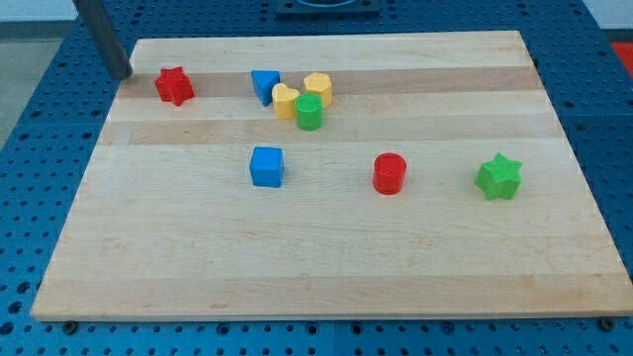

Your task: Push the red star into the triangle

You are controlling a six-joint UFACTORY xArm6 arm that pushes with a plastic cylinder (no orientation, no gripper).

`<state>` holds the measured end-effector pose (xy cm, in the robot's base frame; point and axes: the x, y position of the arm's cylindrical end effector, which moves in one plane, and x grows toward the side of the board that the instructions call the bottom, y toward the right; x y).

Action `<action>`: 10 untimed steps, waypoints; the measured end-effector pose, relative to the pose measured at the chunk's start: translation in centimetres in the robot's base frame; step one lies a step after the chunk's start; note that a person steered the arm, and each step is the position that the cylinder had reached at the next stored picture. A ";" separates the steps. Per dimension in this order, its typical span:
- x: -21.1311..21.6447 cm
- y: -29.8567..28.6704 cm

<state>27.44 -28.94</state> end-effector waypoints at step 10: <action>4.1 1.4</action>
<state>31.55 -27.53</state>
